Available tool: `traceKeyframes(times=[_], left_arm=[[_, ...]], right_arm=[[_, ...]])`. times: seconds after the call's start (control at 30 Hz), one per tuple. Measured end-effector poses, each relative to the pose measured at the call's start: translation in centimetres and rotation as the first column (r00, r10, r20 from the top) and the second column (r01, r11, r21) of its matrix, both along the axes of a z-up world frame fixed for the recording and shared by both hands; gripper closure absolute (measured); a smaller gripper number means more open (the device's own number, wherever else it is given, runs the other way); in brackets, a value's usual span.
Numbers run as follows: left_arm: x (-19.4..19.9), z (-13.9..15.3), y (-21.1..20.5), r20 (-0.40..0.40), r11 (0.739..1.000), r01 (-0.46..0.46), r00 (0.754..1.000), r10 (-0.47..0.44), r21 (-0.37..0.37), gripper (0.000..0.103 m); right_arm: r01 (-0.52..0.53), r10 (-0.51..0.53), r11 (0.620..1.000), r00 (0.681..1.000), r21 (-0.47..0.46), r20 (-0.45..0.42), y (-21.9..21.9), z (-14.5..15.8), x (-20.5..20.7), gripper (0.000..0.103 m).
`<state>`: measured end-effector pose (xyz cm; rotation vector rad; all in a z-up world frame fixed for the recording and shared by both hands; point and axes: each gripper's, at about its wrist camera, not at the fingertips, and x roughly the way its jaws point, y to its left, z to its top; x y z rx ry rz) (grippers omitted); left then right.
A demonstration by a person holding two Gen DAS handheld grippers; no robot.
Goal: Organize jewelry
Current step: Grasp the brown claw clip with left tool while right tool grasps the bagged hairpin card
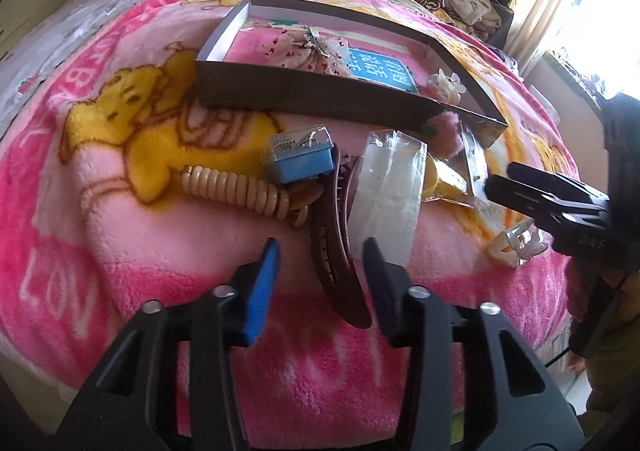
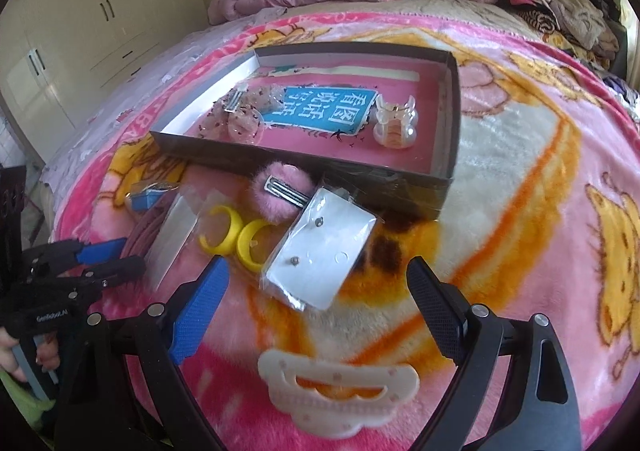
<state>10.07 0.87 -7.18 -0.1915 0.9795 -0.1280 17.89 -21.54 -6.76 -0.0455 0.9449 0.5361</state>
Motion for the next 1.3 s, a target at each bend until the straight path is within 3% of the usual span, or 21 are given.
traceKeyframes(times=[0.23,0.4,0.47,0.57,0.7,1.3], left_arm=[[0.3,0.1,0.4,-0.001,1.000,0.003,1.000,-0.003,-0.013,0.080],[0.7,-0.4,0.4,-0.016,1.000,0.005,1.000,-0.005,-0.020,0.080],[0.7,-0.6,0.2,-0.020,1.000,0.009,1.000,-0.009,-0.019,0.080],[0.7,-0.7,0.0,-0.020,0.999,0.027,0.999,-0.027,-0.025,0.092],[0.5,-0.5,-0.1,-0.022,0.999,0.030,0.999,-0.031,-0.010,0.098],[-0.7,3.0,-0.4,0.080,0.999,0.039,0.996,-0.037,-0.013,0.099]], right_arm=[[0.029,-0.028,0.999,0.998,0.016,-0.052,0.5,-1.4,1.7,0.045],[0.019,-0.018,1.000,0.999,0.019,-0.038,0.2,-1.2,1.5,0.055],[0.022,-0.021,1.000,0.999,0.021,-0.031,-0.2,-1.1,1.4,0.055],[0.023,-0.023,1.000,0.999,0.020,-0.024,-0.7,-0.8,1.2,0.056],[0.031,-0.031,0.999,1.000,0.022,-0.003,-1.5,-0.2,0.6,0.056],[0.040,-0.041,0.999,0.998,0.029,0.052,-3.0,2.8,-0.9,0.058]])
